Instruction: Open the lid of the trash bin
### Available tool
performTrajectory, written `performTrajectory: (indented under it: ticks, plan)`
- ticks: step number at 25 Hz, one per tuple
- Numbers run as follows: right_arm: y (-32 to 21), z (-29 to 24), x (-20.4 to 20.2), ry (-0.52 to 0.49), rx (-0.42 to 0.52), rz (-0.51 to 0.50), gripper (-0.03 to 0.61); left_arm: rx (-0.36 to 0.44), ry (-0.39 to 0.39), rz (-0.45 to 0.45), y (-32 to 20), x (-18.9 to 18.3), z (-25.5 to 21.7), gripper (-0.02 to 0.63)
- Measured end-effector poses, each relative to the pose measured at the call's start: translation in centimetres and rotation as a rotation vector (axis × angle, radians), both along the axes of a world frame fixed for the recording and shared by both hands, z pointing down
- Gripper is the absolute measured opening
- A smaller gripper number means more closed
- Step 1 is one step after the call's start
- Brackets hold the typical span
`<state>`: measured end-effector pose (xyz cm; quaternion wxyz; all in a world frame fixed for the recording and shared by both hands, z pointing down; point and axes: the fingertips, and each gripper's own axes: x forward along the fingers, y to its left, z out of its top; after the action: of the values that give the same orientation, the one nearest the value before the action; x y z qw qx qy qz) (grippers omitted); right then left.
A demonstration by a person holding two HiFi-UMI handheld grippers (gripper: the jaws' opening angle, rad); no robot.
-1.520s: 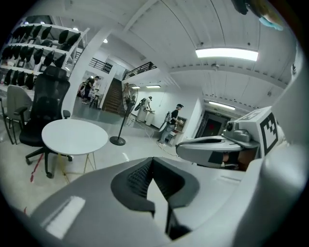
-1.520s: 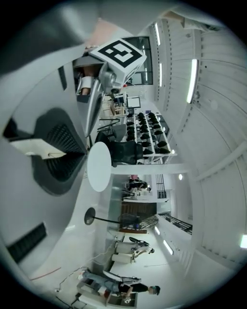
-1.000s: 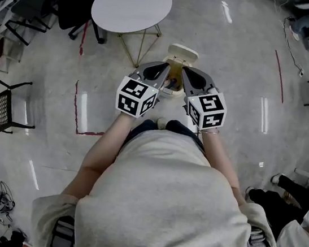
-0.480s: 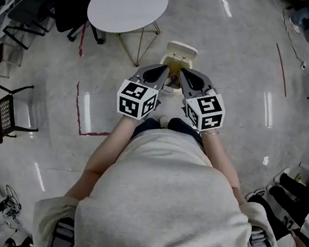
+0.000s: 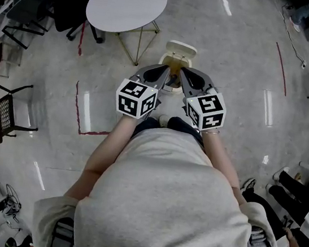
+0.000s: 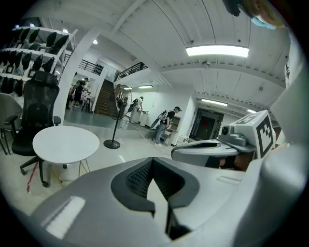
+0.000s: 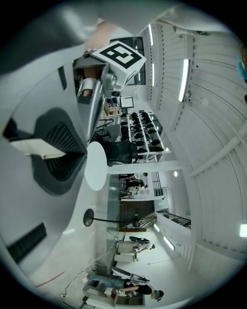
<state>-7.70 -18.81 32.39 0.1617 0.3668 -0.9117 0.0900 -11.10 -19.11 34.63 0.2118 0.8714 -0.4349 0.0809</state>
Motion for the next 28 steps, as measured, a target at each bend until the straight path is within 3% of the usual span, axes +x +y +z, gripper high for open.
performTrajectory:
  ticks: [7,28]
  plan:
    - [-0.4,-0.8,-0.3,-0.028,-0.016,-0.005,0.0,-0.015,0.028,-0.01,-0.4,-0.2,-0.7,0.009]
    - [-0.3,0.6,1.4,-0.034,-0.061,0.022,0.0,-0.057,0.017,0.025,0.0,1.3,0.7,0.009]
